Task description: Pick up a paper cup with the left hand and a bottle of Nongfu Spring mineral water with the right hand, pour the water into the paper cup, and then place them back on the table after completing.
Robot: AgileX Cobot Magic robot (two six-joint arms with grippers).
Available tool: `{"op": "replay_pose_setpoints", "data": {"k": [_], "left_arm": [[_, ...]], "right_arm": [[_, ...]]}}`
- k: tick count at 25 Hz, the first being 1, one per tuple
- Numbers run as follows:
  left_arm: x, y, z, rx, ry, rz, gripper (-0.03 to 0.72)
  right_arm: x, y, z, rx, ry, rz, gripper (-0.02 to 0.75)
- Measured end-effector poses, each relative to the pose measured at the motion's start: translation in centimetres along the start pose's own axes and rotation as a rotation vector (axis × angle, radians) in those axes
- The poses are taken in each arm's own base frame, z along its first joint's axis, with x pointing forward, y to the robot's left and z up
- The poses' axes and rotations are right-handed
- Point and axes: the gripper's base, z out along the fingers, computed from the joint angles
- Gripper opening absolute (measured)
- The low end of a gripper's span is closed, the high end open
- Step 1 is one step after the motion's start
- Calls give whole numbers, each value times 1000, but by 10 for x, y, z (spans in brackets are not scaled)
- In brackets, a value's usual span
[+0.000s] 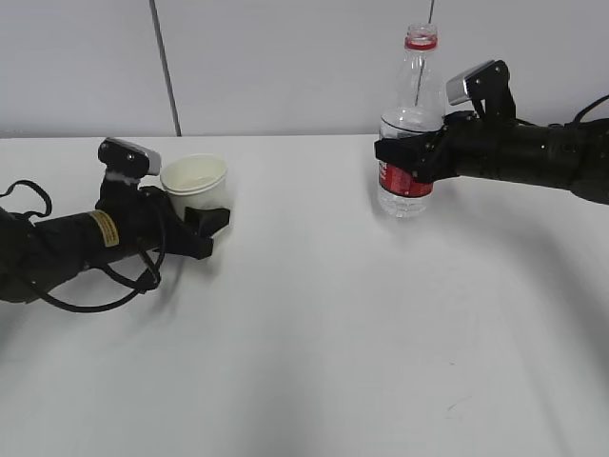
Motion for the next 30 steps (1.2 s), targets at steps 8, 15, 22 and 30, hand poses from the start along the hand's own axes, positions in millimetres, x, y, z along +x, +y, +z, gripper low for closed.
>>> {"op": "replay_pose_setpoints", "data": {"k": [8, 15, 22, 30], "left_arm": [[9, 7, 1, -59, 29, 21, 395], [17, 13, 3, -107, 14, 2, 395], [20, 13, 6, -105, -10, -9, 395], [20, 13, 6, -105, -10, -8, 399]], "right_arm": [[0, 0, 0, 0, 0, -3, 419], [0, 0, 0, 0, 0, -8, 419], [0, 0, 0, 0, 0, -13, 419], [0, 0, 0, 0, 0, -14, 419]]}}
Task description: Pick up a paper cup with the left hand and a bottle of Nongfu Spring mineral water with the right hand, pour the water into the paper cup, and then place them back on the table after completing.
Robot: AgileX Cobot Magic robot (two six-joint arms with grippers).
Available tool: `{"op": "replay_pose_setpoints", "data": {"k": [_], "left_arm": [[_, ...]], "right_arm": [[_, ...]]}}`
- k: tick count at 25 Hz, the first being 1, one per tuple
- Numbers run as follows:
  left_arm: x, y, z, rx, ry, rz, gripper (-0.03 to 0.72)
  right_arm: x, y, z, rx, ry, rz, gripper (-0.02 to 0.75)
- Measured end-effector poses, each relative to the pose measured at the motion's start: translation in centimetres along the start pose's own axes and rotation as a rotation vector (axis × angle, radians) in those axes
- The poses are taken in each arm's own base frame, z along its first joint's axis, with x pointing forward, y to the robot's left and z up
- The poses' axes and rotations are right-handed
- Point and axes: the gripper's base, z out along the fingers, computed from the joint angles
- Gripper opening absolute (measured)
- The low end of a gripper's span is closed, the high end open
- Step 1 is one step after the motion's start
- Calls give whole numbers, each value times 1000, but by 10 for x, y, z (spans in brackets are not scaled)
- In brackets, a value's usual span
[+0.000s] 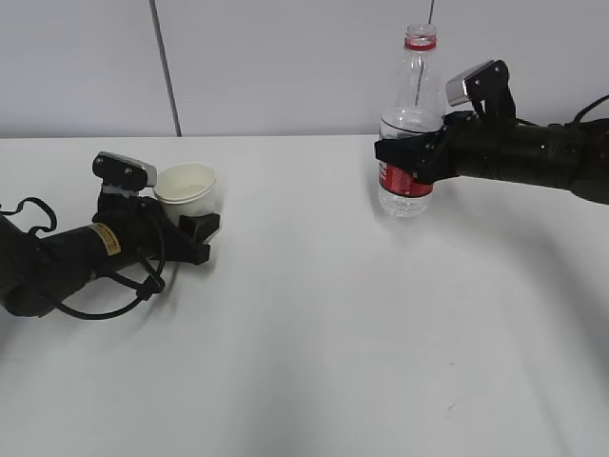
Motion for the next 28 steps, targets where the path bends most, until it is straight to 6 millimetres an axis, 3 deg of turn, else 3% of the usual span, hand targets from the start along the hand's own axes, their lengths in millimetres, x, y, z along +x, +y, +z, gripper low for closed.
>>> {"op": "replay_pose_setpoints", "data": {"k": [10, 23, 28], "left_arm": [[1, 0, 0, -1, 5, 1, 419], [3, 3, 0, -31, 11, -19, 568], [3, 3, -1, -35, 5, -26, 582]], "right_arm": [[0, 0, 0, 0, 0, 0, 419], [0, 0, 0, 0, 0, 0, 419], [0, 0, 0, 0, 0, 0, 419]]}}
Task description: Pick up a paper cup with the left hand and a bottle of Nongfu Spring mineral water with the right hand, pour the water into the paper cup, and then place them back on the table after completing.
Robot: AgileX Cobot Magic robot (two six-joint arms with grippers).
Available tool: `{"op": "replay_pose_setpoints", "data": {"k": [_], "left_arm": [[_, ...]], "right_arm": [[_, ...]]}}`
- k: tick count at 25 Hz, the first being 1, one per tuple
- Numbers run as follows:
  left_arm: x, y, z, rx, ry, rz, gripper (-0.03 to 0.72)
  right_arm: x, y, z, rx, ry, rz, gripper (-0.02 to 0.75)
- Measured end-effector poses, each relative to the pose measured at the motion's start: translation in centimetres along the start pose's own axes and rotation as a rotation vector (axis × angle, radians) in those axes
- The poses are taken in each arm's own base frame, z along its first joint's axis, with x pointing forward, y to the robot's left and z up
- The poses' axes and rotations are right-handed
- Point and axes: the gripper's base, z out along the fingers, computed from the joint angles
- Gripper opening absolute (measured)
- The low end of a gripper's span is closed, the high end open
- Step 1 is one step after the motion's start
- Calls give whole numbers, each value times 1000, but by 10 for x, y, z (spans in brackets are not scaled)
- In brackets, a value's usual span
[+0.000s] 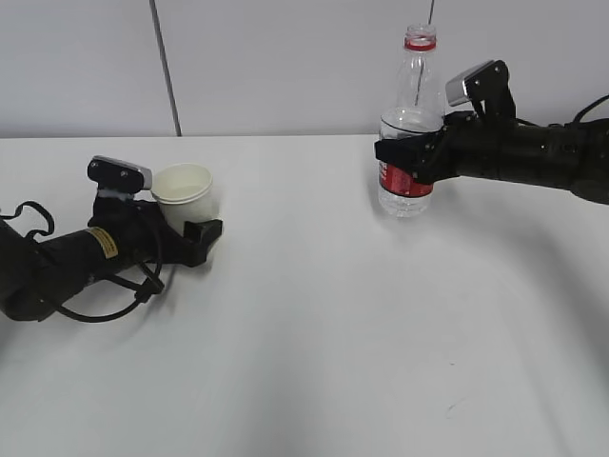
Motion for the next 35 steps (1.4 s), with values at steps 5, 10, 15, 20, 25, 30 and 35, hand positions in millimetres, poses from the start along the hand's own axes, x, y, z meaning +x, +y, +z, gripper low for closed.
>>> {"op": "replay_pose_setpoints", "data": {"k": [5, 10, 15, 20, 25, 30, 35], "left_arm": [[0, -4, -10, 5, 3, -7, 585], [-6, -9, -21, 16, -29, -9, 585], [-10, -12, -27, 16, -32, -8, 585], [-14, -14, -32, 15, -35, -5, 585], [-16, -15, -36, 16, -20, 1, 585], [-14, -16, -38, 13, 8, 5, 585], [-14, -17, -42, 12, 16, 6, 585]], "right_arm": [[0, 0, 0, 0, 0, 0, 419], [6, -1, 2, 2, 7, 14, 419], [17, -2, 6, 10, 15, 32, 419], [34, -2, 11, 6, 29, 57, 419], [40, -2, 13, 8, 12, 74, 419], [40, -2, 14, 11, 2, 78, 419], [41, -3, 14, 13, 1, 80, 419]]}}
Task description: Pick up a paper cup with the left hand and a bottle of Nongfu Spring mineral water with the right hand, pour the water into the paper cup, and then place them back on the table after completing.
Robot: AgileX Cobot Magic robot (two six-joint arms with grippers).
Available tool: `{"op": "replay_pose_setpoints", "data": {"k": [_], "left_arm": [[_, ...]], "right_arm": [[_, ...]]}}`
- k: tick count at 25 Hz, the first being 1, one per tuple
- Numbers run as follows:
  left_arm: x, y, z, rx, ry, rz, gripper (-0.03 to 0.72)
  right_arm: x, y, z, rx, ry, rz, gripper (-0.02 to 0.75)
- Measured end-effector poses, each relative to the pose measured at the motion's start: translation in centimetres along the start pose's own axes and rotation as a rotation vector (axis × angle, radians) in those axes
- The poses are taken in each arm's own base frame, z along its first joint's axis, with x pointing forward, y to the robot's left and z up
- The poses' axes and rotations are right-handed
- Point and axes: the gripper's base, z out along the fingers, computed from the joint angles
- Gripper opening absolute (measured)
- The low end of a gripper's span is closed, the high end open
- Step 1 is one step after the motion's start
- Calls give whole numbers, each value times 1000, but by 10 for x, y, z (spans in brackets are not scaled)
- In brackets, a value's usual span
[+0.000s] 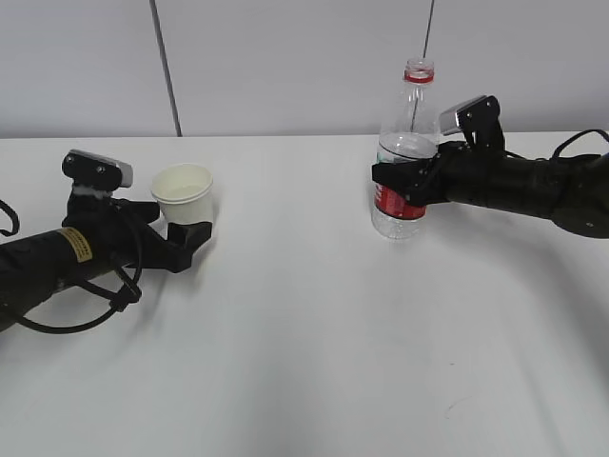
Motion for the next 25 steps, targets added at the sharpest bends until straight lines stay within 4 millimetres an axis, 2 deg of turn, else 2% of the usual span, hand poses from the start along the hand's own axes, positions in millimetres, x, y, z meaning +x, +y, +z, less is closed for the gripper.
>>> {"op": "replay_pose_setpoints", "data": {"k": [6, 12, 14, 25], "left_arm": [[-3, 0, -1, 0, -6, 4, 585], [-5, 0, -1, 0, -13, 6, 585], [-5, 0, -1, 0, -13, 6, 585], [-5, 0, -1, 0, -13, 6, 585]], "right_arm": [[0, 0, 0, 0, 0, -1, 431], [0, 0, 0, 0, 0, 1, 631], [0, 0, 0, -2, 2, 14, 655], [4, 4, -1, -54, 44, 4, 647]]}}
